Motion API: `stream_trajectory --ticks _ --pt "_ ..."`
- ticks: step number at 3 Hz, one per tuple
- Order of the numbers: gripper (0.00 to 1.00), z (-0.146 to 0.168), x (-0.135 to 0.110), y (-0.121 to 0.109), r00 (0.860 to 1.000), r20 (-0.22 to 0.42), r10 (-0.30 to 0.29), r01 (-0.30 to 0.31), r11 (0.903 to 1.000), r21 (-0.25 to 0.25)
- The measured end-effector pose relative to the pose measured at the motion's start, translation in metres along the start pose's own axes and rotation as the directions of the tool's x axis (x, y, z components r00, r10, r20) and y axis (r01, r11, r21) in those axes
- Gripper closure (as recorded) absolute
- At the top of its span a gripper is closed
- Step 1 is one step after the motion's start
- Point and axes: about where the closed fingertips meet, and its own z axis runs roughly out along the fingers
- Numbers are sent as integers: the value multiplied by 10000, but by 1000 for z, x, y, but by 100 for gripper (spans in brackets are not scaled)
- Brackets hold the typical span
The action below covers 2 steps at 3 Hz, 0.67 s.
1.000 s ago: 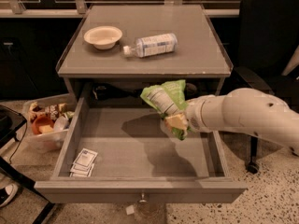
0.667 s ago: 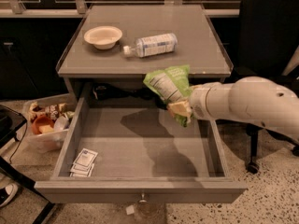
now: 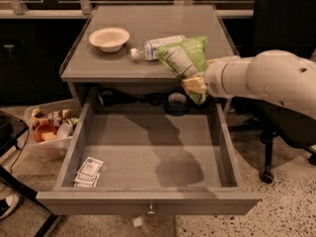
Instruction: Pick green rice chip bag from top drawer and place on counter
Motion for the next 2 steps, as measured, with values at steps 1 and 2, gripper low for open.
stream_trajectory --ticks 1,2 --pt "100 3 -32 -23 9990 430 -149 128 9987 489" --pt "100 20 -56 -52 9989 474 5 -39 9973 729"
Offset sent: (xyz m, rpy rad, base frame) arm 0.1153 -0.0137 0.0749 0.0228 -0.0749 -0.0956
